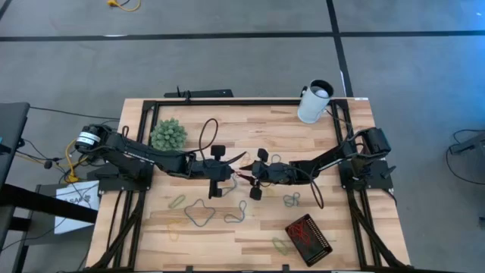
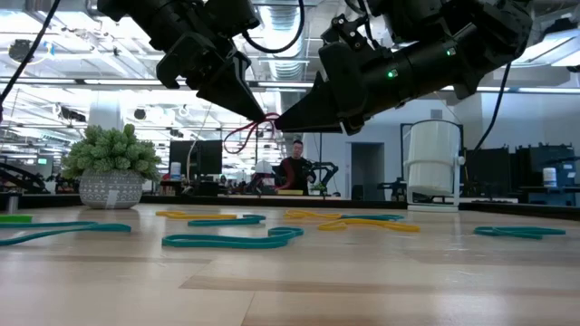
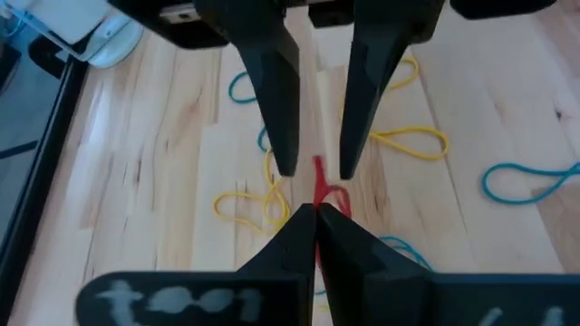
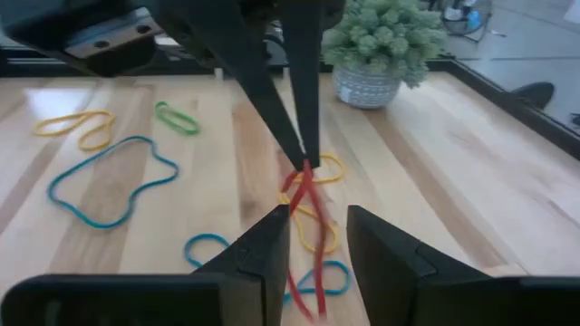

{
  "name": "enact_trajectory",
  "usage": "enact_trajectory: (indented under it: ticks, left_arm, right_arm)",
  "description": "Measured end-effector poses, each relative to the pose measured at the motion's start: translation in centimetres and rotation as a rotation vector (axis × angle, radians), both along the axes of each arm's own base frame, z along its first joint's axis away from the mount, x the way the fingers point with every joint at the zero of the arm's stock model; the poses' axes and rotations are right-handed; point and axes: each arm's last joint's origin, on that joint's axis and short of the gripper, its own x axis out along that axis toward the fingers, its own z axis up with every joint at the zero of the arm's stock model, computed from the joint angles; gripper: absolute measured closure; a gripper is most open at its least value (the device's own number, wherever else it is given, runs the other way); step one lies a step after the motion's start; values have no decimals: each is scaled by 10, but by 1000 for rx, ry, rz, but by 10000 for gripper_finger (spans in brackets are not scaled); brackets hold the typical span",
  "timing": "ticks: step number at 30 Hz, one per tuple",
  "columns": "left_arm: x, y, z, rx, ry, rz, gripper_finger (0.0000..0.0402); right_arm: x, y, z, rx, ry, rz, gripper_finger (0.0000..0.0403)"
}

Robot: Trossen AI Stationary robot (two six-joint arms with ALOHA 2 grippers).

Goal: Pick and place rubber bands into bin
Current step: Put the red rubber band into the black basket

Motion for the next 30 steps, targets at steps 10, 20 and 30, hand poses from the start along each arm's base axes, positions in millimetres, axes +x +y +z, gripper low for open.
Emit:
enact_trajectory:
  ticks: [10, 20, 30]
  left_arm:
    - [0, 0, 0, -9, -1, -15, 401]
    - [4, -1, 4, -4, -52, -37, 401]
    - [5, -1, 6, -5, -73, -40, 401]
  right_arm:
    - [0, -2, 0, -1, -2, -13, 291]
    - [1, -2, 1, 14, -9, -4, 291]
    - [1, -2, 1, 14, -10, -4, 317]
